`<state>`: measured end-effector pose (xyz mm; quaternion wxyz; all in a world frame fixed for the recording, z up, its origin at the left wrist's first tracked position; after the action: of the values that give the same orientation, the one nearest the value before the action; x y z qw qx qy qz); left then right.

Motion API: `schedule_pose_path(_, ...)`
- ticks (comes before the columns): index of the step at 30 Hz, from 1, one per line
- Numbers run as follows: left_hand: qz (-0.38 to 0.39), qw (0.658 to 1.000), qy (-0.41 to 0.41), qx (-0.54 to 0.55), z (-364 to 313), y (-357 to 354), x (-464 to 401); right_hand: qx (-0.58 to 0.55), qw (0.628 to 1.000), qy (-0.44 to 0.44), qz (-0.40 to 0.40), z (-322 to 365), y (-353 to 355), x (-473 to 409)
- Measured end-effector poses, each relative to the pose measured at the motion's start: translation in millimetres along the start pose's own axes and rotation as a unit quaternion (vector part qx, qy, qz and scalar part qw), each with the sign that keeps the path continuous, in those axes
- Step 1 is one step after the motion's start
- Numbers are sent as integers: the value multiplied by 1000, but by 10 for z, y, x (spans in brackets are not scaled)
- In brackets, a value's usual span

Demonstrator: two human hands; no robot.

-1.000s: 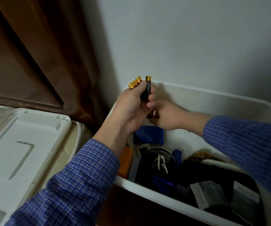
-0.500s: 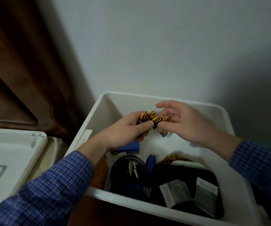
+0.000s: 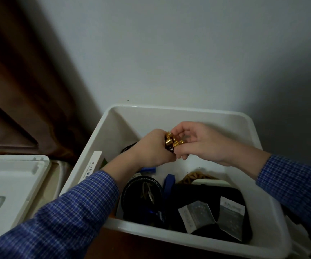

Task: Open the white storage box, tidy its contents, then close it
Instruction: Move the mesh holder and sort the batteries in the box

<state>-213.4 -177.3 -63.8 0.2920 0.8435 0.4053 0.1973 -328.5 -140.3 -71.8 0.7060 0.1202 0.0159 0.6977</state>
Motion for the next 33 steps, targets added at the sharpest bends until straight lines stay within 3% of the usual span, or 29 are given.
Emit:
schedule_pose_path(4, 4, 997, -34, -71, 19, -68, -13, 18, 999, 27, -15, -4, -31, -26)
schedule_pose_path(10, -66, 996, 46, 33, 206, -51, -29, 24, 999, 23, -29, -67, -15, -56)
schedule_pose_path(15, -69, 995, 47, 45, 230, -71, -58, 21, 1000, 8, -5, -50, -36, -52)
schedule_pose_path(23, -46, 996, 47, 52, 213, -128, -33, 68, 998, 3, -5, -61, -34, -36)
schedule_pose_path(29, 27, 975, 128, 178, 281, -189, -43, 82, 996, 1, -17, -97, 48, -38)
schedule_pose_path(33, 38, 990, 94, 102, 273, -214, -53, 101, 995, 0, 10, -135, -72, -35)
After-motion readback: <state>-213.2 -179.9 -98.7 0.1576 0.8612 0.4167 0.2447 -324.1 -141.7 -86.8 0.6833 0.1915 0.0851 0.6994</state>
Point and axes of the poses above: each hand's wrist, its own x-axis away from the middle knuckle, its own y-axis out of the back of the hand, z = x × y, the point moved 6 cm from there along -x, towards the middle knuckle, and after that the axes turned 12 degrees about -z, right-handed, at the moved point
